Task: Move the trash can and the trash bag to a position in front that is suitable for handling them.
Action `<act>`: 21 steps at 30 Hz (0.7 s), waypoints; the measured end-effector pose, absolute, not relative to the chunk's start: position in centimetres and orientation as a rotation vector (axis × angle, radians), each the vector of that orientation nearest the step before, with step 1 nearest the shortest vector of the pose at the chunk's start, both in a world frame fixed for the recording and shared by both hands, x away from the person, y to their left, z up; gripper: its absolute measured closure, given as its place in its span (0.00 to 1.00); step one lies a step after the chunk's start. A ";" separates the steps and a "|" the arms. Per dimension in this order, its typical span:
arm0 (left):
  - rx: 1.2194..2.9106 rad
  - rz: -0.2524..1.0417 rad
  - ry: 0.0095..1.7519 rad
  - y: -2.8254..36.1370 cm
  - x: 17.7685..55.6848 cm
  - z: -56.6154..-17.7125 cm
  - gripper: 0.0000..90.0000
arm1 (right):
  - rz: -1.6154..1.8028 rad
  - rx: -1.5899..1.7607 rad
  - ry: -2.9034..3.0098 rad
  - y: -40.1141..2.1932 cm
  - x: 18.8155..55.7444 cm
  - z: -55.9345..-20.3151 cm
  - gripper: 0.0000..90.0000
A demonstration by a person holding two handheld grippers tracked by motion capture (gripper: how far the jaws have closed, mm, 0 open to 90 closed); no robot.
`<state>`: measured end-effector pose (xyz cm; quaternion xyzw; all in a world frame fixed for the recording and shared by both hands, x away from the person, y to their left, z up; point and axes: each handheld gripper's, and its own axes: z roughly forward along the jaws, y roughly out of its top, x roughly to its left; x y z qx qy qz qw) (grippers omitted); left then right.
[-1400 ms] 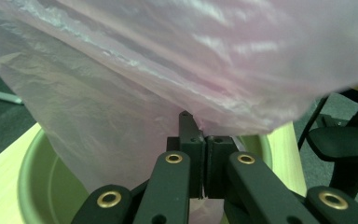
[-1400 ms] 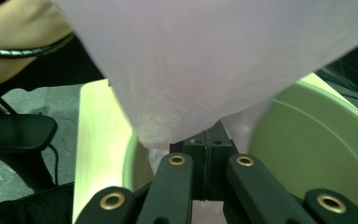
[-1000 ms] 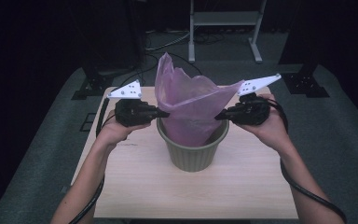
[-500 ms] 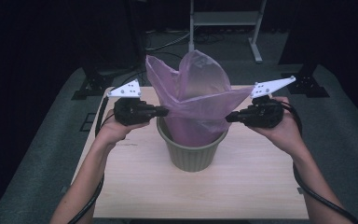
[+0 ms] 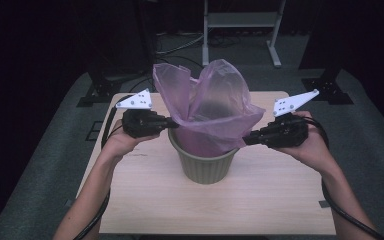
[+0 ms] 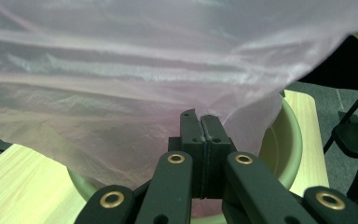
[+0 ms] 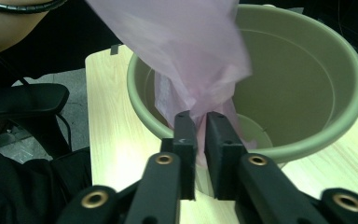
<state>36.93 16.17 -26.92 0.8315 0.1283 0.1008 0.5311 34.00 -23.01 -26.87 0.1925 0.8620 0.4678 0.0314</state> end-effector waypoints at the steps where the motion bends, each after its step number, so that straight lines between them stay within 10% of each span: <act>1: 1.983 0.240 0.305 16.2 36.9 -26.9 1.00 | 1.435 0.600 2.653 -23.2 34.1 -26.9 0.91; 21: 1.983 0.254 0.295 17.3 36.3 -27.1 1.00 | 1.433 0.628 2.623 -24.3 34.3 -26.7 0.86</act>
